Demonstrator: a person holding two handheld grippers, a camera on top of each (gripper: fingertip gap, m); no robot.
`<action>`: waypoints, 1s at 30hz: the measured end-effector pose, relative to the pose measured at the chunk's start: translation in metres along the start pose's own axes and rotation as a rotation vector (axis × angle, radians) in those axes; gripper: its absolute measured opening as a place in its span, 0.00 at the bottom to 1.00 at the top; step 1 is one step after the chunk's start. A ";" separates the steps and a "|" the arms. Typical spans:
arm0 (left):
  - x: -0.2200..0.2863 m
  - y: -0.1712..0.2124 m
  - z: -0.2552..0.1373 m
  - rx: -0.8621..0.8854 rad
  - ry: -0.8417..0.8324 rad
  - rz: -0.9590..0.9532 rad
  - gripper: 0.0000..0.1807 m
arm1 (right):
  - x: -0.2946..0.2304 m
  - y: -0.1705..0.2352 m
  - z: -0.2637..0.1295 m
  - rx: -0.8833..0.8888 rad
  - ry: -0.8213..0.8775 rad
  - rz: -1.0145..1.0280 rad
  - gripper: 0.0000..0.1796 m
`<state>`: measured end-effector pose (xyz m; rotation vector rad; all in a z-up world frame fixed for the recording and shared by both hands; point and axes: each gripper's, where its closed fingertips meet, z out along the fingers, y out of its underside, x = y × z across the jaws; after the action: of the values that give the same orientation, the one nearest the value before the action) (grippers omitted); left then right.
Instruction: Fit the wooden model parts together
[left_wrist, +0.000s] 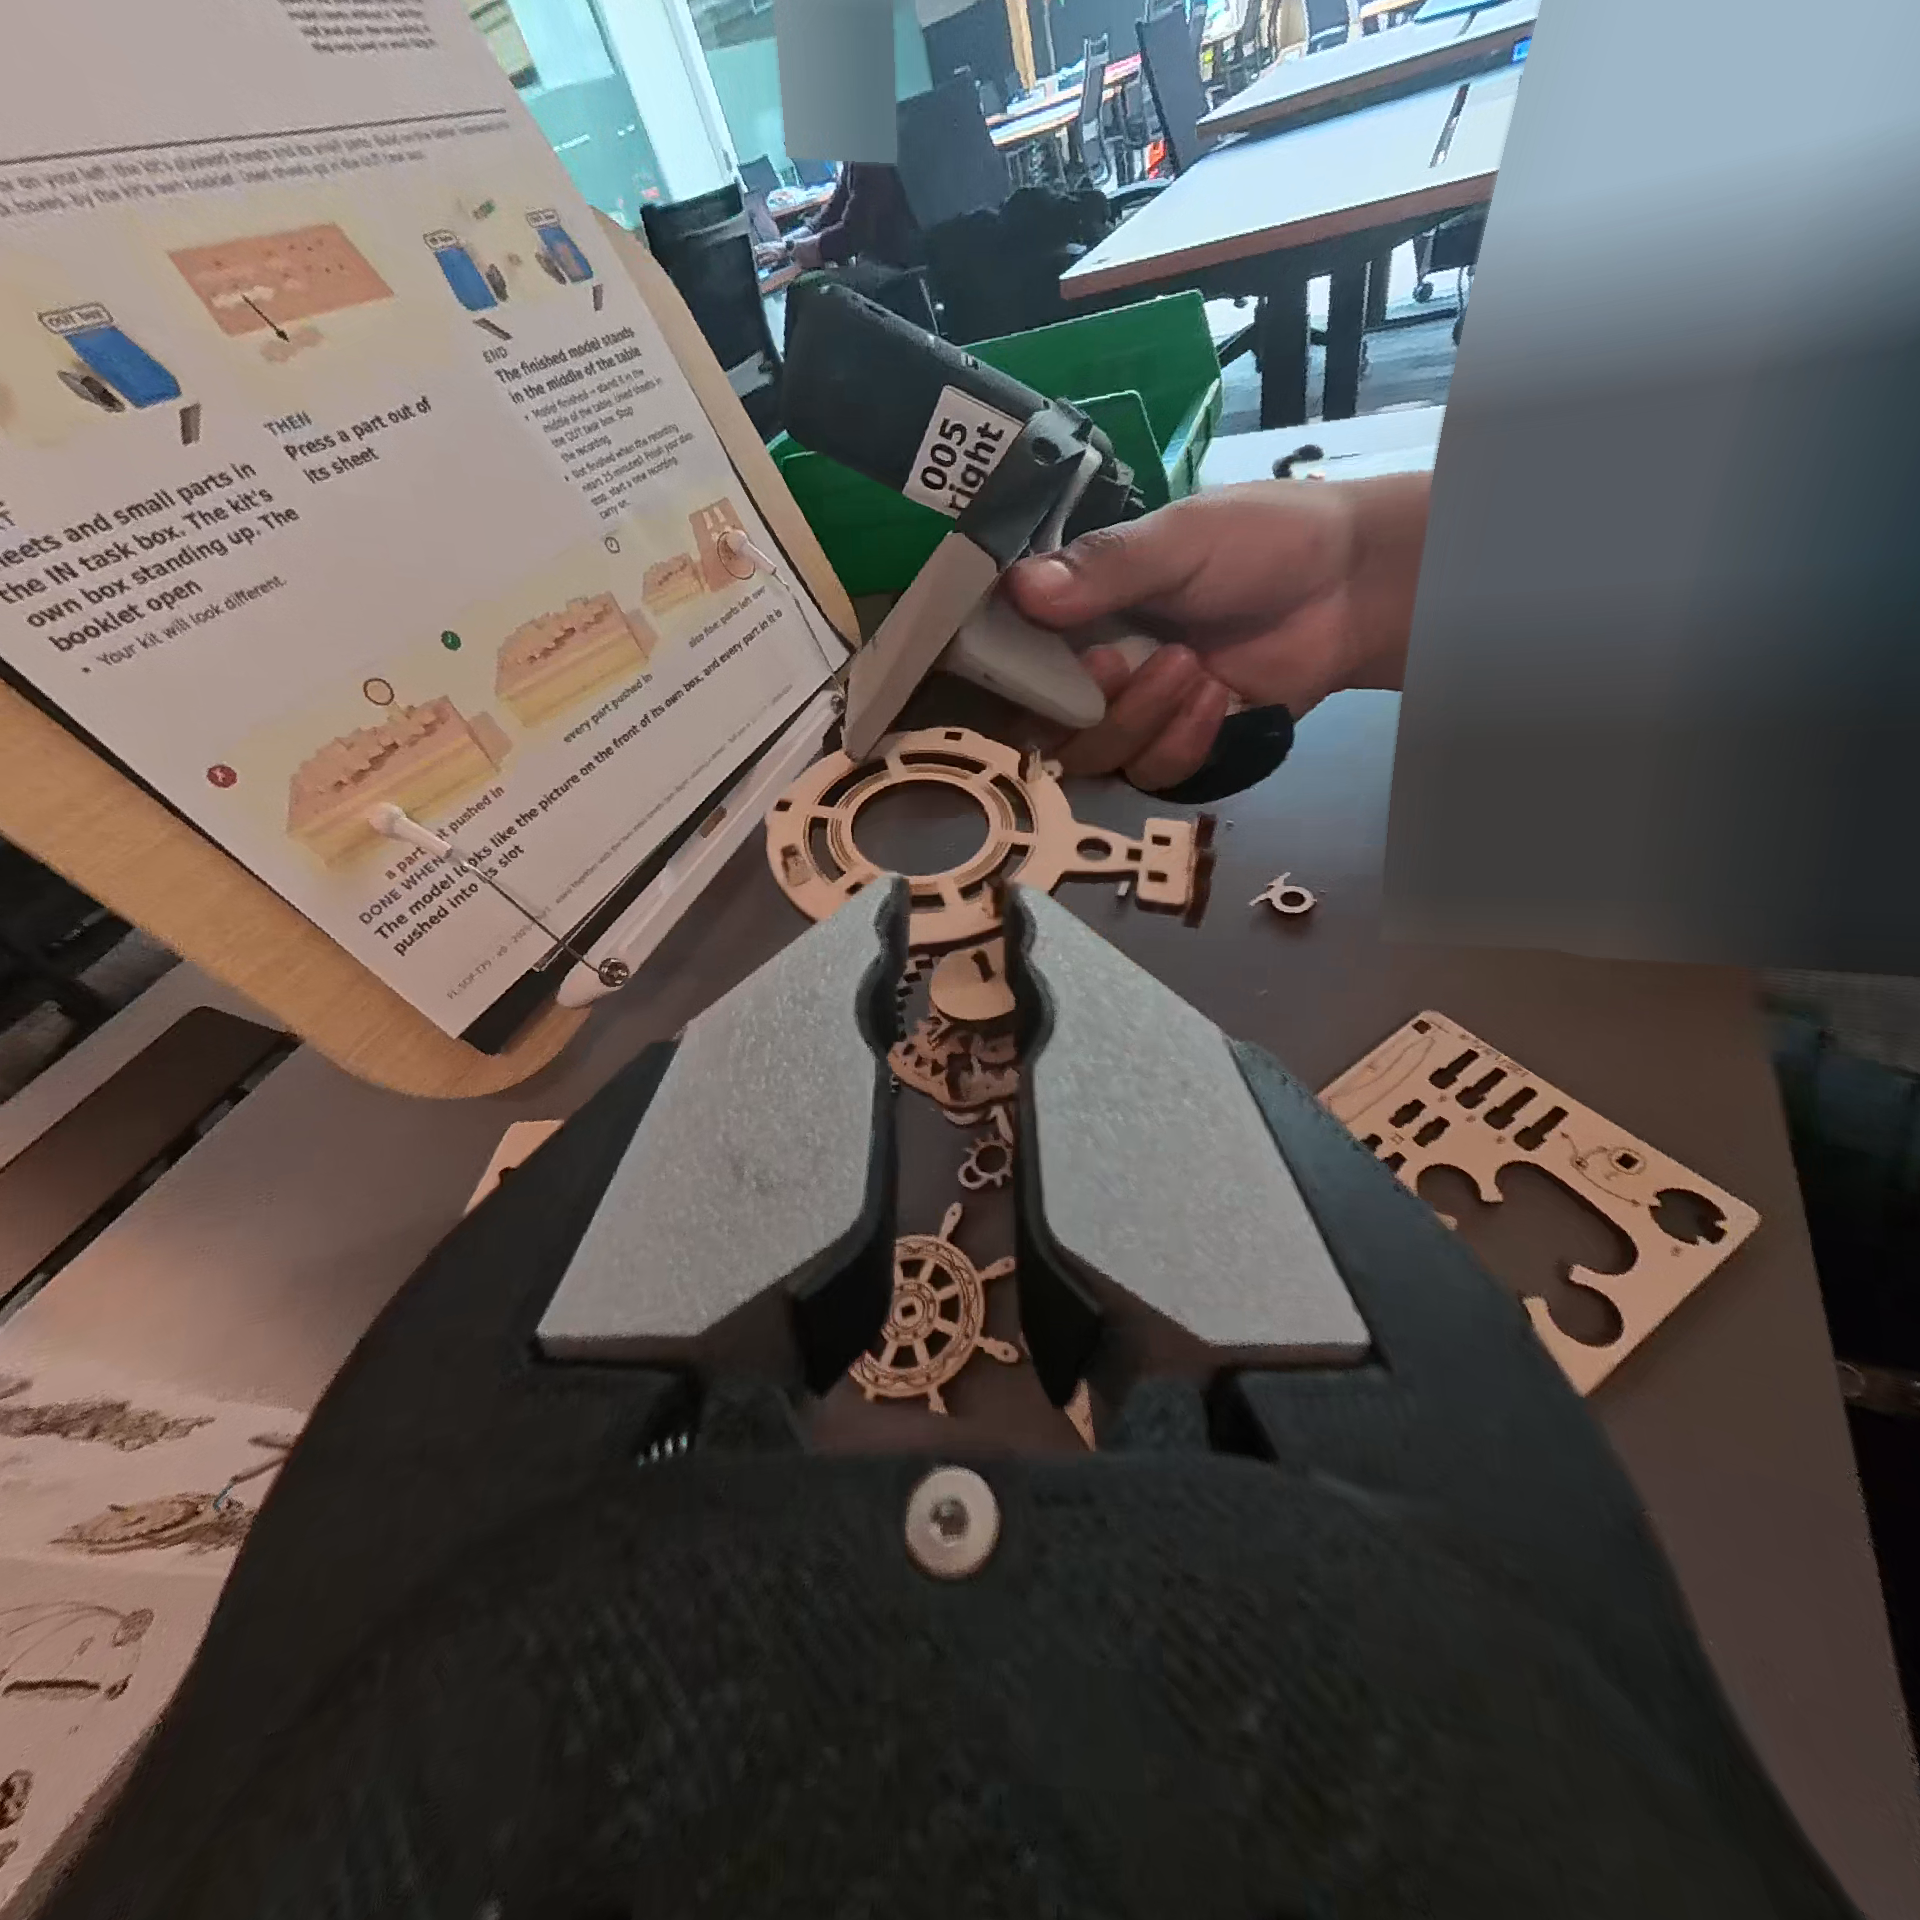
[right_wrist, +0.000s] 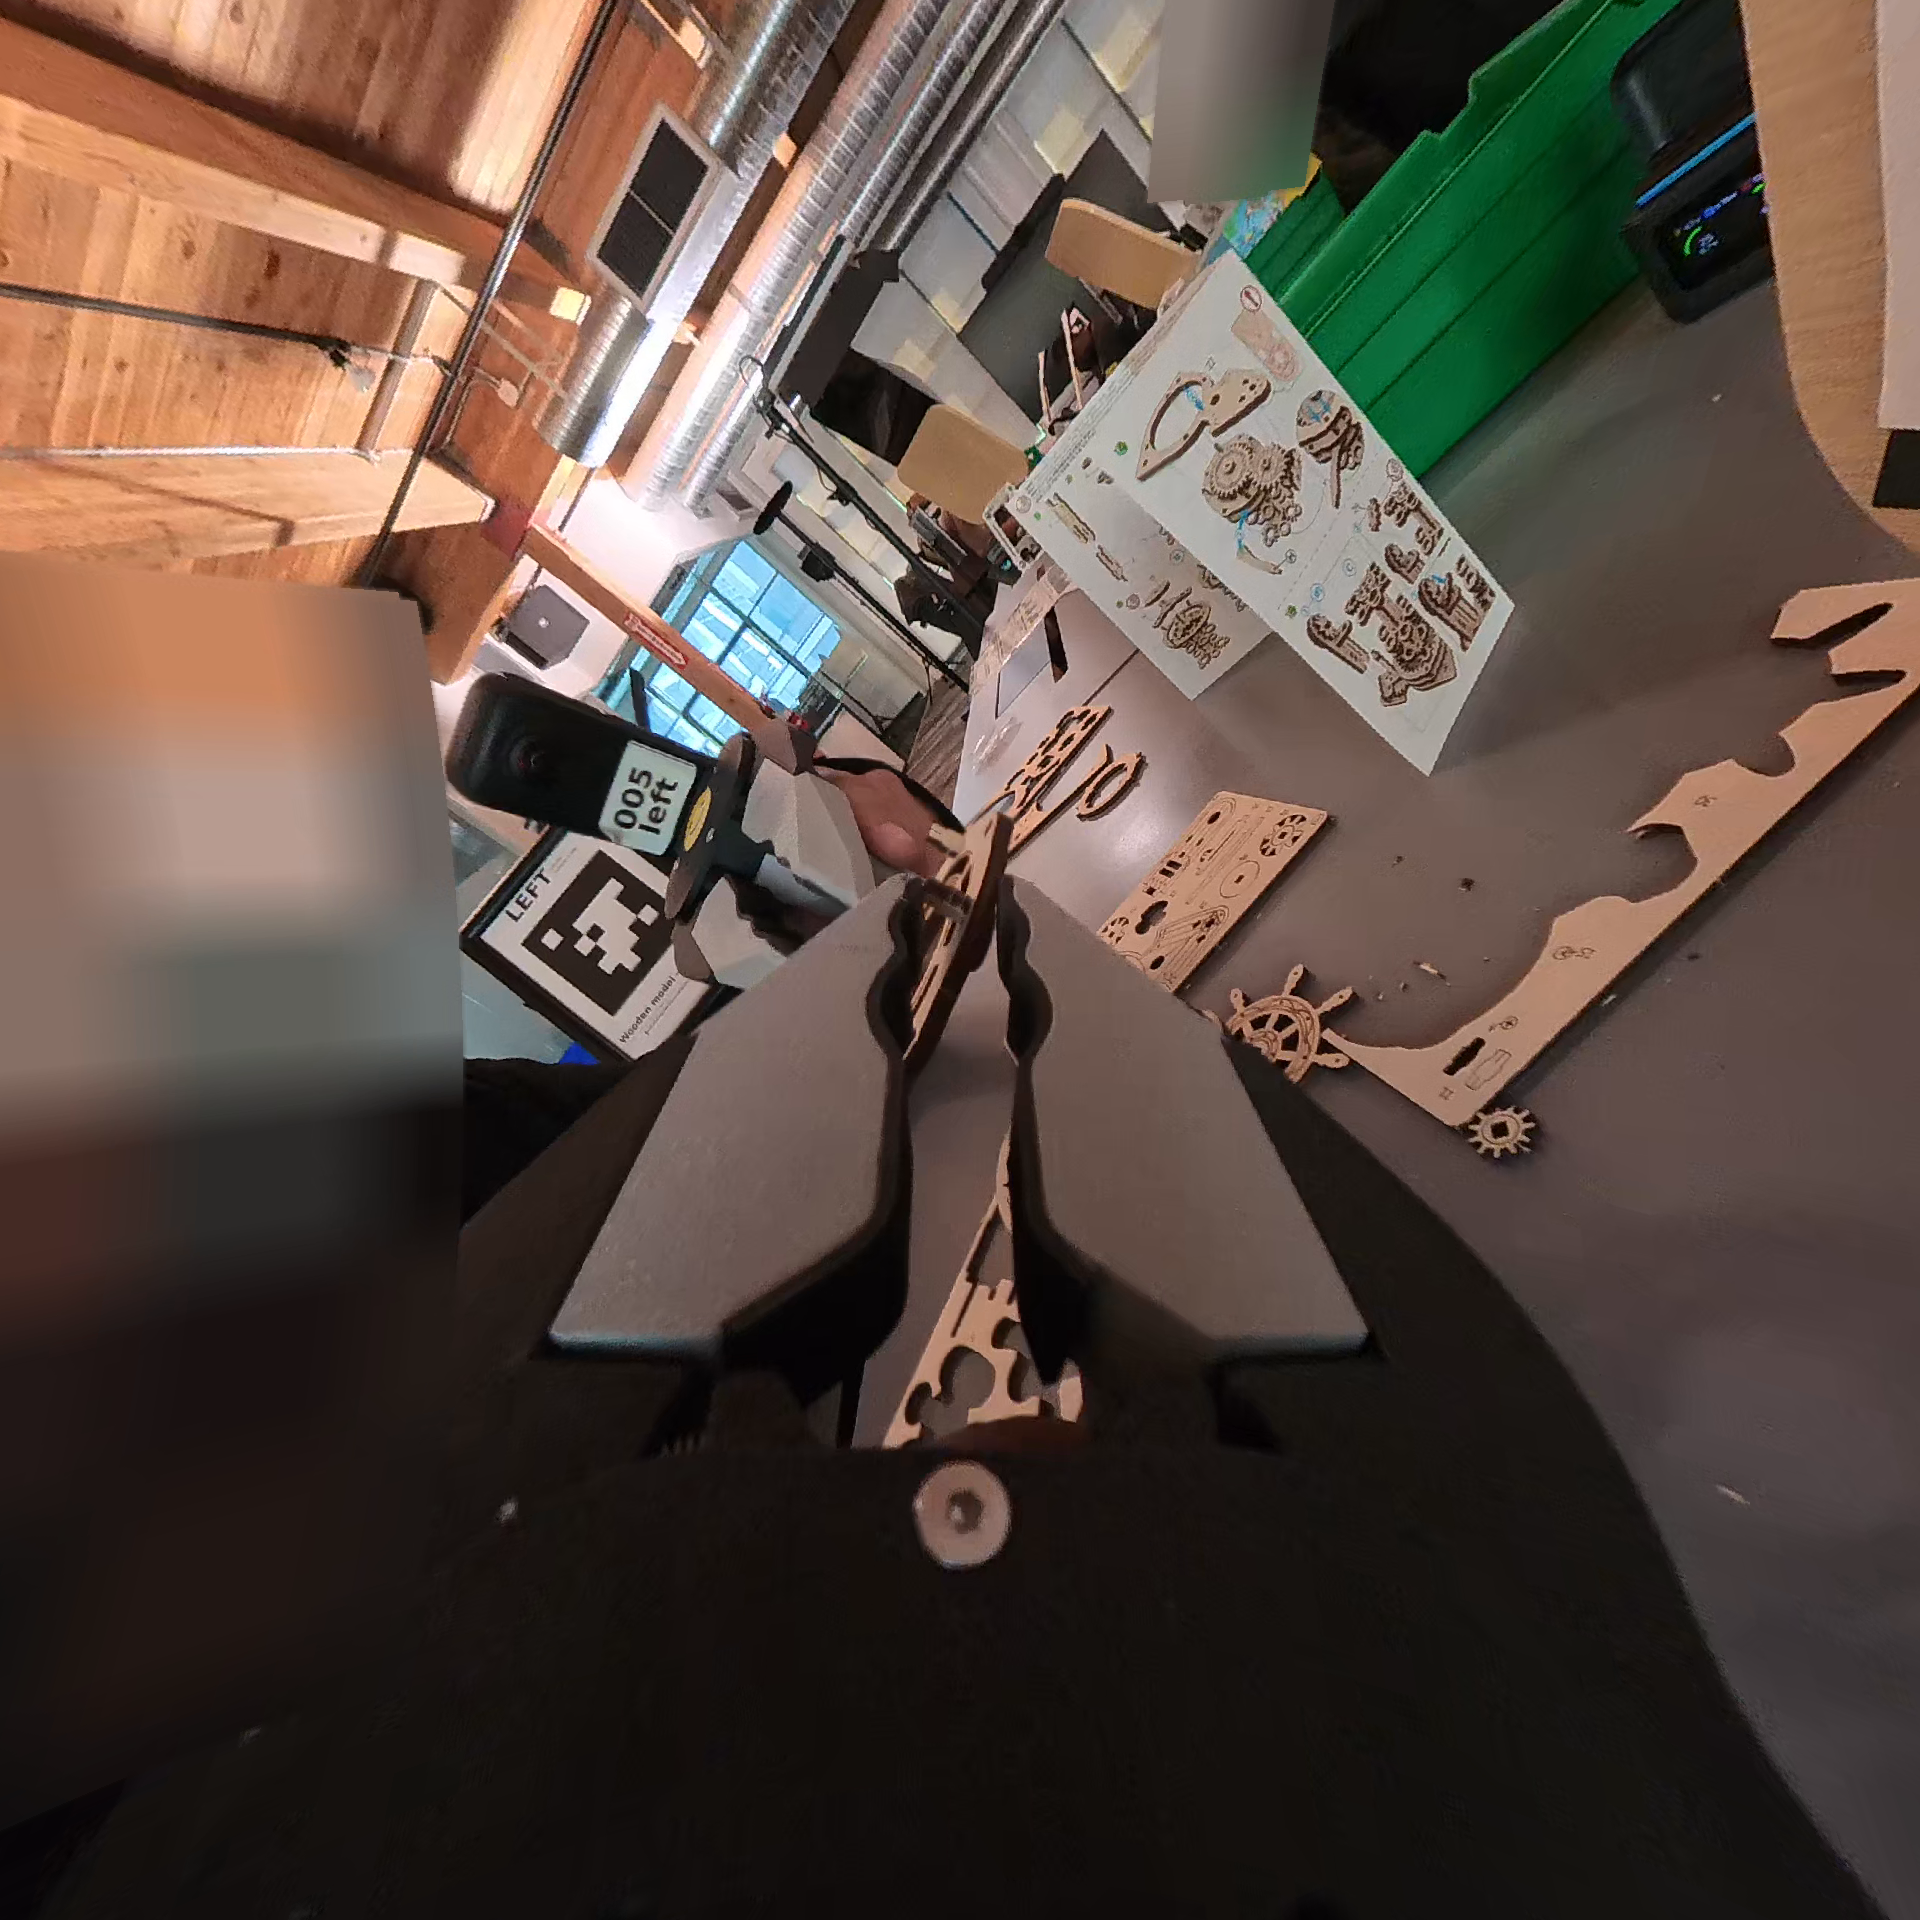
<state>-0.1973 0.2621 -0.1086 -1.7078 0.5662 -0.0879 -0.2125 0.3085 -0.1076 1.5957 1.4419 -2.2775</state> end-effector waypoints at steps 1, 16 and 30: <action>0.001 0.000 0.002 -0.003 0.004 0.005 0.07 | 0.000 0.000 0.000 0.008 -0.002 0.007 0.06; 0.012 0.003 0.009 -0.016 0.148 -0.168 0.01 | 0.006 0.012 -0.005 -0.053 0.076 -0.078 0.11; 0.021 0.028 0.020 -0.080 0.226 -0.288 0.01 | 0.034 0.003 -0.017 -0.397 0.233 -0.446 0.03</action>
<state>-0.1807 0.2683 -0.1447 -1.8618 0.4898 -0.4742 -0.2148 0.3336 -0.1356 1.5705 2.3346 -1.8348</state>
